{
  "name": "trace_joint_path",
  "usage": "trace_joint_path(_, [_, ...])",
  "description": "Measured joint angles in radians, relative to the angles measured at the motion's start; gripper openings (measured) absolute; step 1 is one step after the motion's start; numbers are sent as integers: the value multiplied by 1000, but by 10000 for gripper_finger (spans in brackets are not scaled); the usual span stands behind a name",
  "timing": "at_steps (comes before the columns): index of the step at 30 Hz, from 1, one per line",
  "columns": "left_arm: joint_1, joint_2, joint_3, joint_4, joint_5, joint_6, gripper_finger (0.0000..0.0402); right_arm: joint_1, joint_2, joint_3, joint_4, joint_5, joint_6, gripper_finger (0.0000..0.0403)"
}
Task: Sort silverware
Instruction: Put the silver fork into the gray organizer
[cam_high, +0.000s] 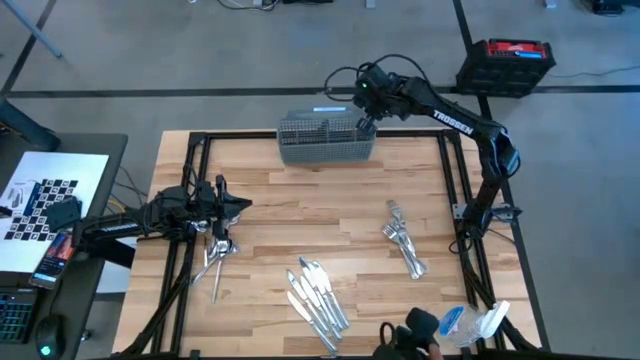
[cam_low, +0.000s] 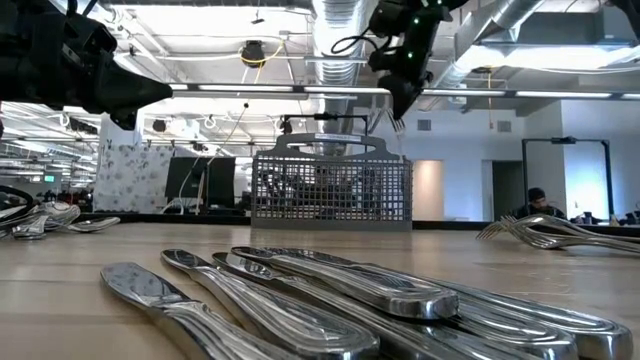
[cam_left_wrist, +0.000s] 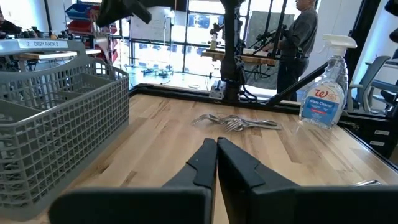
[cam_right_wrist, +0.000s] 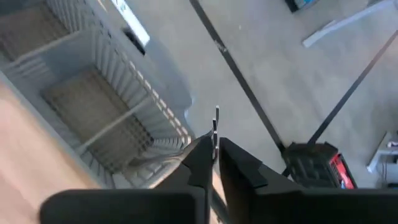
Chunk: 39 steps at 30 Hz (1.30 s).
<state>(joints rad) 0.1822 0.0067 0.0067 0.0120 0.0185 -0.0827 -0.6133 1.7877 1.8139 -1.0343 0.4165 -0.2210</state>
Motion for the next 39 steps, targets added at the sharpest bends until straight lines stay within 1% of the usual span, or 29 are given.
trace_joint_path(6, [0,0,0,0,0,0,0,54,-56,38,-68,-2,3,123])
trace_joint_path(8, [0,0,0,0,0,0,0,68,-83,66,-158,-1,26,150])
trace_joint_path(10, [0,0,0,0,0,0,0,92,-112,88,-300,-14,113,172])
trace_joint_path(11, [0,0,0,0,0,0,0,105,-131,88,-367,-55,174,181])
trace_joint_path(14, [0,0,0,0,0,0,0,151,-200,33,-493,-268,315,199])
trace_joint_path(15, [0,0,0,0,0,0,0,175,-224,-13,-506,-299,343,202])
trace_joint_path(16, [0,0,0,0,0,0,0,203,-250,-73,-502,-302,366,203])
trace_joint_path(18, [0,0,0,0,0,0,0,254,-302,-221,-442,-273,419,204])
trace_joint_path(20, [0,0,0,0,0,0,0,286,-355,-386,-334,-258,490,201])
trace_joint_path(23, [0,0,0,0,0,0,0,316,-399,-606,-178,-292,607,196])
trace_joint_path(25, [0,0,0,0,0,0,0,329,-404,-713,-117,-308,682,195])
trace_joint_path(27, [0,0,0,0,0,0,0,339,-408,-792,-74,-311,743,195])
trace_joint_path(31, [0,0,0,0,0,0,0,361,-407,-908,20,-315,828,200])
trace_joint_path(35, [0,0,0,0,0,0,0,388,-408,-983,159,-317,889,203])
trace_joint_path(39, [0,0,0,0,0,0,0,404,-407,-1048,251,-320,948,203])
